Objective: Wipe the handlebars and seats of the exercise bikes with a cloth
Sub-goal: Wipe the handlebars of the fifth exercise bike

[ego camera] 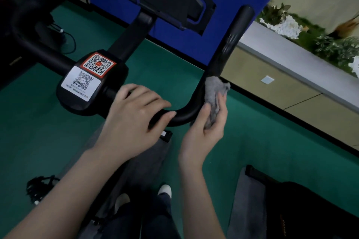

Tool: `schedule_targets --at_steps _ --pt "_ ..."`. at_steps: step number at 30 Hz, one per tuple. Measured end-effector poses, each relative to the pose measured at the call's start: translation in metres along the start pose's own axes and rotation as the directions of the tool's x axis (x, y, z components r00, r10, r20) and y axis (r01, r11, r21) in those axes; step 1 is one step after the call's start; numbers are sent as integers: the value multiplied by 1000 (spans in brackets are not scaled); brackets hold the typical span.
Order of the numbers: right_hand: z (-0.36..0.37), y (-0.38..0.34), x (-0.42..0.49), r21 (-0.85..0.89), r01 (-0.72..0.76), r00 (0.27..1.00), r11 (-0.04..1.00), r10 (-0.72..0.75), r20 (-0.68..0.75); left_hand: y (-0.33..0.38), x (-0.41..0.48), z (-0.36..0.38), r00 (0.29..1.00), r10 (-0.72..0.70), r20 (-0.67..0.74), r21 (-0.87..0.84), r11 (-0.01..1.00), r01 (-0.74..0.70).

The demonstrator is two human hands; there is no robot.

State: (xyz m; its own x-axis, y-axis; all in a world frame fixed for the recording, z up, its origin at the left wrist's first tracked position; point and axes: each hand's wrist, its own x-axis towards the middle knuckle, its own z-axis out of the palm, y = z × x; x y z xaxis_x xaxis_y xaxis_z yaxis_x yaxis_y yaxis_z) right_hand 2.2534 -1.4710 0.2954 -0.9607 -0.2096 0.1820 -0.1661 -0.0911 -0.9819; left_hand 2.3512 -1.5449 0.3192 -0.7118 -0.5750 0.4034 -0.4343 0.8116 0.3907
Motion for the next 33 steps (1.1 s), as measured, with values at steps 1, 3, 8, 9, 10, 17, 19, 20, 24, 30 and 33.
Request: schedule_targets --at_steps 1,3,8,9,10,17,19,20,24,30,33 --pt "-4 1 6 -63 92 992 994 -86 87 2 0 2 1000 -16 -5 -3 1000 16" --pt "-12 0 27 -190 266 932 945 -203 300 2 0 3 999 -42 -18 -29 999 42" --pt "-14 -28 91 -343 621 652 704 -221 725 4 0 2 997 -73 -16 -100 992 71" --pt "-12 -34 100 -333 683 580 650 -206 788 4 0 1 997 -79 -18 -109 991 76" --pt "-11 -40 108 -312 736 504 601 -179 845 4 0 1 996 -84 -21 -117 990 81" --pt "5 -73 131 -30 879 -44 475 144 989 4 0 4 993 -109 -36 -145 984 103" --pt "12 -77 131 28 880 -152 474 225 963 4 0 5 993 -110 -43 -151 983 102" --pt "15 -79 131 44 881 -184 471 255 949 4 0 6 993 -109 -44 -153 983 101" --pt "28 -85 138 72 911 -224 406 341 913 4 1 7 993 -112 -45 -154 983 103" --pt "44 -93 156 -98 944 -41 314 409 912 6 1 7 989 -133 -60 -166 979 122" --pt "45 -91 135 -24 923 -173 384 470 866 7 2 7 989 -135 -66 -165 979 122"
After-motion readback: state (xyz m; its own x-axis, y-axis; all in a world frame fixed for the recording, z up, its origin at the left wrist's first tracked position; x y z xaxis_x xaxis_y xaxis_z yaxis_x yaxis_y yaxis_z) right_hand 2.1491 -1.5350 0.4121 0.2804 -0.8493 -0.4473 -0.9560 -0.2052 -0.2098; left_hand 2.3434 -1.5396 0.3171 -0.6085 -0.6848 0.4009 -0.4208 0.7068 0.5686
